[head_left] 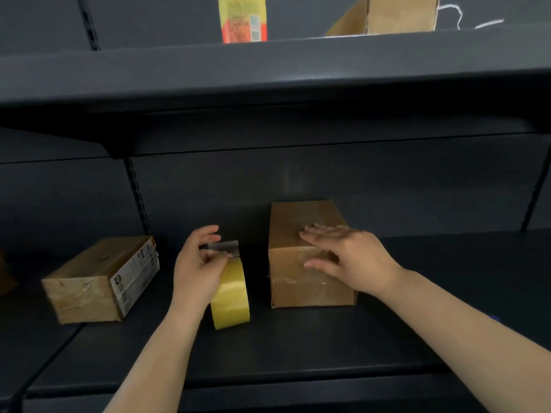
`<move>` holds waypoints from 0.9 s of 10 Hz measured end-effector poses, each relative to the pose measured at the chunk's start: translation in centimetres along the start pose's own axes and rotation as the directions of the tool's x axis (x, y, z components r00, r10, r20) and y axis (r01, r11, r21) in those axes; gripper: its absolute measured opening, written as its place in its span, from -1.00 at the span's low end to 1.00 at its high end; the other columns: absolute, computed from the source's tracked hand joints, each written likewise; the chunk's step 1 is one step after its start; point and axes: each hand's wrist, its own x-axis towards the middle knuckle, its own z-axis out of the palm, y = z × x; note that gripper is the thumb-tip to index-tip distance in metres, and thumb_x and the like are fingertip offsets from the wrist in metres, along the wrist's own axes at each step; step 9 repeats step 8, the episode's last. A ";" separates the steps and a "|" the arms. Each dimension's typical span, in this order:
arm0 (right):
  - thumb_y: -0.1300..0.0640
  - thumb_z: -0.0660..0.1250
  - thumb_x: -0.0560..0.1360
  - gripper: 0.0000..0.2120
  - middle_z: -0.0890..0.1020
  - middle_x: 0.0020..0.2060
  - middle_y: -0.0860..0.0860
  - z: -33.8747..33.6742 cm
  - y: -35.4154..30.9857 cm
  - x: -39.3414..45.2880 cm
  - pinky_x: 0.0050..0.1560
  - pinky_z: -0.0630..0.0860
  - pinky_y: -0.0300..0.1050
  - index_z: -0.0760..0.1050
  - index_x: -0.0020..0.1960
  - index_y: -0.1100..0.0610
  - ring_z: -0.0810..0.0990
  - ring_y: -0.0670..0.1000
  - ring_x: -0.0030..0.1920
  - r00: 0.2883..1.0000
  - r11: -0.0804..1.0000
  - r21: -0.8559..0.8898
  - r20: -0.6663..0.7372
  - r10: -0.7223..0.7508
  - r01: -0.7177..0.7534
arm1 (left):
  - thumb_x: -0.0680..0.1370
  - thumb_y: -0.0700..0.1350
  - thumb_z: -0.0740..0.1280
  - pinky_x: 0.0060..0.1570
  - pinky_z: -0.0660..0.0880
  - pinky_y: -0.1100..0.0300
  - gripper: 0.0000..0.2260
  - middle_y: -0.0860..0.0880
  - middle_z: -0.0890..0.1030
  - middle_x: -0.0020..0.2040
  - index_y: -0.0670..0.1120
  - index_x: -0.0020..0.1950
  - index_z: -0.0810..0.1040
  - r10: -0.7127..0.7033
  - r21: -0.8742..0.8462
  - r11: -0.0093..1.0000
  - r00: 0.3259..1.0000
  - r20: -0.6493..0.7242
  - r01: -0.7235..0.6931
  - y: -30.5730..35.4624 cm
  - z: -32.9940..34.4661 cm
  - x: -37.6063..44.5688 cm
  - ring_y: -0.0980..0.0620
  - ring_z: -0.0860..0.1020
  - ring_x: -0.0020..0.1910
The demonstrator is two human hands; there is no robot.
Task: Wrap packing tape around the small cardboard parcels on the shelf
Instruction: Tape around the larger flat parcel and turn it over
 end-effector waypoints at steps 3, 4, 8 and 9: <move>-0.23 0.47 0.23 -0.25 0.57 0.23 0.04 0.2 -0.8 -1.8 0.20 0.43 -0.01 0.47 0.31 0.13 0.55 0.03 0.22 0.986 0.958 -0.255 -0.068 -0.151 0.129 | 0.47 -0.32 0.33 0.05 0.44 0.21 -0.68 0.08 0.53 0.00 0.02 0.12 0.47 -0.040 0.007 0.999 0.999 0.034 0.040 -0.9 0.3 1.7 0.08 0.56 0.01; -0.26 0.23 0.38 -0.40 0.60 0.19 0.00 -0.2 -1.2 -1.4 0.13 0.56 0.01 0.51 0.27 0.07 0.56 -0.02 0.20 0.994 0.989 -0.130 -0.079 -0.076 0.065 | 0.48 -0.32 0.32 0.02 0.42 0.20 -0.75 -0.02 0.60 -0.01 -0.07 0.10 0.53 -0.225 -0.043 0.971 0.961 0.161 0.235 -0.9 0.4 3.9 0.03 0.54 0.03; -0.28 0.15 0.44 -0.41 0.45 0.34 -0.09 -2.9 -1.7 -2.1 0.38 0.29 -0.14 0.38 0.38 -0.02 0.33 -0.15 0.38 0.997 0.986 0.142 0.011 0.082 -0.082 | 0.51 -0.18 0.31 0.11 0.42 0.11 -0.88 -0.06 0.58 0.05 0.03 -0.13 0.59 -0.318 -0.088 0.935 0.921 0.225 0.345 -2.5 0.6 6.9 0.00 0.51 0.04; -0.28 0.15 0.44 -0.41 0.45 0.34 -0.09 -2.9 -1.7 -2.1 0.38 0.29 -0.14 0.38 0.38 -0.02 0.33 -0.15 0.38 0.997 0.986 0.142 0.011 0.082 -0.082 | 0.51 -0.18 0.31 0.11 0.42 0.11 -0.88 -0.06 0.58 0.05 0.03 -0.13 0.59 -0.318 -0.088 0.935 0.921 0.225 0.345 -2.5 0.6 6.9 0.00 0.51 0.04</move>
